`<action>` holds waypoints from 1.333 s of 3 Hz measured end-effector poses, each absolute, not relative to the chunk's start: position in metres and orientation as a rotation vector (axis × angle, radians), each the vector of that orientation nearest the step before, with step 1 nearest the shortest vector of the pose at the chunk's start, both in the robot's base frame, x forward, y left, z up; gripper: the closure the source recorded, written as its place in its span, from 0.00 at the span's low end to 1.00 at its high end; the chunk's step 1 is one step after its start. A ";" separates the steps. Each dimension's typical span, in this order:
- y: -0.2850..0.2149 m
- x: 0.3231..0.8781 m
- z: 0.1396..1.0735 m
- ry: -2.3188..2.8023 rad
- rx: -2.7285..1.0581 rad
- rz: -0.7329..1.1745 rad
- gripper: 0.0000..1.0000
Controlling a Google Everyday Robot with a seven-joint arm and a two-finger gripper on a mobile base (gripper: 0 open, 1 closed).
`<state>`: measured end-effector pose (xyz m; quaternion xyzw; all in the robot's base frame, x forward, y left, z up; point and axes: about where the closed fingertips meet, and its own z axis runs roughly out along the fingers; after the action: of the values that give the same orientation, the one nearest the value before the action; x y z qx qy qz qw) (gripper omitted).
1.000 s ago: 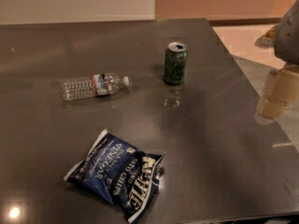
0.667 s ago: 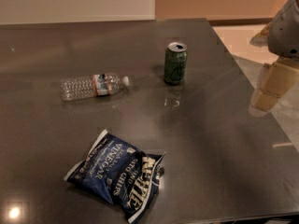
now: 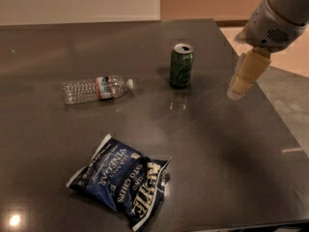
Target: Move green can near blue chip bag
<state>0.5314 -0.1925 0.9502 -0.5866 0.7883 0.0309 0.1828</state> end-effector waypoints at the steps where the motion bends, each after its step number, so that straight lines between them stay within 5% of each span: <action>1: -0.175 0.565 0.940 2.205 -1.620 0.122 0.00; 4: -0.134 0.638 0.912 2.187 -1.551 0.195 0.00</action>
Offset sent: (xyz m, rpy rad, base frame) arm 0.0955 0.0495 -0.0288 0.0901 -0.0442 -0.0145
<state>0.6384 -0.1342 0.9116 -0.5623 0.7927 0.0706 0.2246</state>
